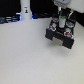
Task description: Open the kcup holder, insert the kcup into the holder, and close the kcup holder
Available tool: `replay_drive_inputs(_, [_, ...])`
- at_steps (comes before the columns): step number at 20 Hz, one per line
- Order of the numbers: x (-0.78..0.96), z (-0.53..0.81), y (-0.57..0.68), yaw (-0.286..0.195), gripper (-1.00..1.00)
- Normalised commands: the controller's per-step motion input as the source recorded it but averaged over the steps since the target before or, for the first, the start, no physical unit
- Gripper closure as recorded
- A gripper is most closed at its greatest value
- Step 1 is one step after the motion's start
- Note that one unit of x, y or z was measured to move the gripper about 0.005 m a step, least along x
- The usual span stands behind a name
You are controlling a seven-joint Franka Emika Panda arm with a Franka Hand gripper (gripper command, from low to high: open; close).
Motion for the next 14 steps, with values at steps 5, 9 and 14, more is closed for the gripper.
replay_drive_inputs(5, [0.32,0.2,-0.17,-0.004,1.0])
replay_drive_inputs(9, [0.05,-0.12,-0.01,0.0,1.0])
replay_drive_inputs(14, [0.02,-0.21,-0.01,0.006,1.0])
